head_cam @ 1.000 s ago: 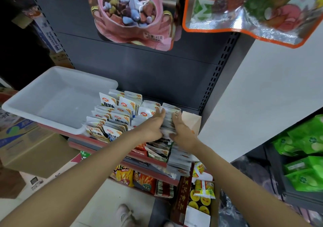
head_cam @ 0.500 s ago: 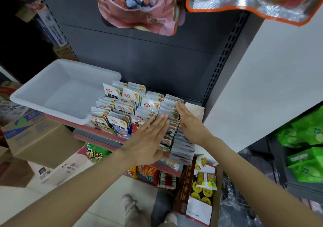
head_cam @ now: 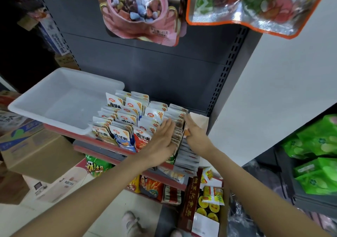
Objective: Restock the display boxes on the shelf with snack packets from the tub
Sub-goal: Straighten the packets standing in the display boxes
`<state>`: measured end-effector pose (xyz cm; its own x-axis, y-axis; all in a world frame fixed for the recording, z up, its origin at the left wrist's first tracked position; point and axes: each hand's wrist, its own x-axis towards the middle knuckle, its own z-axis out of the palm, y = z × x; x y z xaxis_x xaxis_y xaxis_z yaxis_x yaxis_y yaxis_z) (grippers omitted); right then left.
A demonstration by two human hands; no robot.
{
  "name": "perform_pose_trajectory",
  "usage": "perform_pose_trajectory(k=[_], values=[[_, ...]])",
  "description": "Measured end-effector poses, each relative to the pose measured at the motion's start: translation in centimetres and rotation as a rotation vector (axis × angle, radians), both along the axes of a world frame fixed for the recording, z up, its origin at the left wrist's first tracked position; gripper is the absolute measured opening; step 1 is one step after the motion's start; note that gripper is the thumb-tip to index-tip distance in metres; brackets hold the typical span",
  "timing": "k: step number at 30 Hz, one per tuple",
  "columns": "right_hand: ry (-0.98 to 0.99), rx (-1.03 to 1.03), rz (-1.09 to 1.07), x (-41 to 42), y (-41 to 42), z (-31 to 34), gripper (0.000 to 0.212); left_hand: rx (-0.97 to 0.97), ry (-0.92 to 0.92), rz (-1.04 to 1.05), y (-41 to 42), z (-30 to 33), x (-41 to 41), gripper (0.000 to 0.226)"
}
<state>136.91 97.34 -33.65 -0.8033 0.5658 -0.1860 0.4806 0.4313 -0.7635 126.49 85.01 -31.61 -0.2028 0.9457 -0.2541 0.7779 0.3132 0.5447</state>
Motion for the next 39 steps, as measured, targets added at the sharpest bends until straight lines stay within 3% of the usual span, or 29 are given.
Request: perform_pose_trajectory(k=[1,3,7,14,17,19,21,23,26,28,32,39], values=[[0.018,0.033,-0.061,0.0,0.6,0.2,0.075,0.042,-0.022,0.039,0.4,0.1,0.3,0.065],[-0.006,0.12,-0.101,-0.1,1.8,0.6,0.073,0.093,0.106,0.07,1.7,-0.1,0.6,0.058],[-0.129,0.192,0.005,-1.1,3.6,0.7,0.069,0.056,0.344,0.077,5.5,-0.6,-0.7,0.058],[-0.231,0.253,0.2,-1.5,5.0,-0.1,0.075,-0.056,0.348,-0.027,6.8,-1.9,-1.7,0.061],[-0.206,0.17,0.133,-0.1,4.9,1.0,0.068,-0.008,0.274,0.001,6.7,-1.2,-1.7,0.058],[-0.193,0.205,0.034,1.4,4.7,0.8,0.06,0.121,0.253,0.04,5.8,-0.5,-1.0,0.056],[-0.204,0.26,0.039,2.9,4.3,0.1,0.045,0.218,0.296,-0.059,4.1,0.3,0.2,0.055],[-0.247,0.287,0.136,4.0,4.0,-0.6,0.035,0.192,0.343,-0.269,2.5,0.6,1.1,0.064],[-0.266,0.384,0.17,4.9,4.1,-1.2,0.038,0.026,0.535,-0.557,1.4,-0.6,1.8,0.1],[-0.192,0.449,0.067,5.3,4.4,-1.2,0.044,-0.041,0.698,-0.672,1.3,-1.5,2.3,0.109],[-0.141,0.245,-0.041,5.3,5.2,-1.0,0.064,-0.01,0.906,-0.631,2.7,-1.5,2.8,0.096],[-0.118,0.111,-0.069,4.8,6.2,-1.1,0.062,0.023,0.859,-0.378,6.7,-0.3,3.2,0.055]])
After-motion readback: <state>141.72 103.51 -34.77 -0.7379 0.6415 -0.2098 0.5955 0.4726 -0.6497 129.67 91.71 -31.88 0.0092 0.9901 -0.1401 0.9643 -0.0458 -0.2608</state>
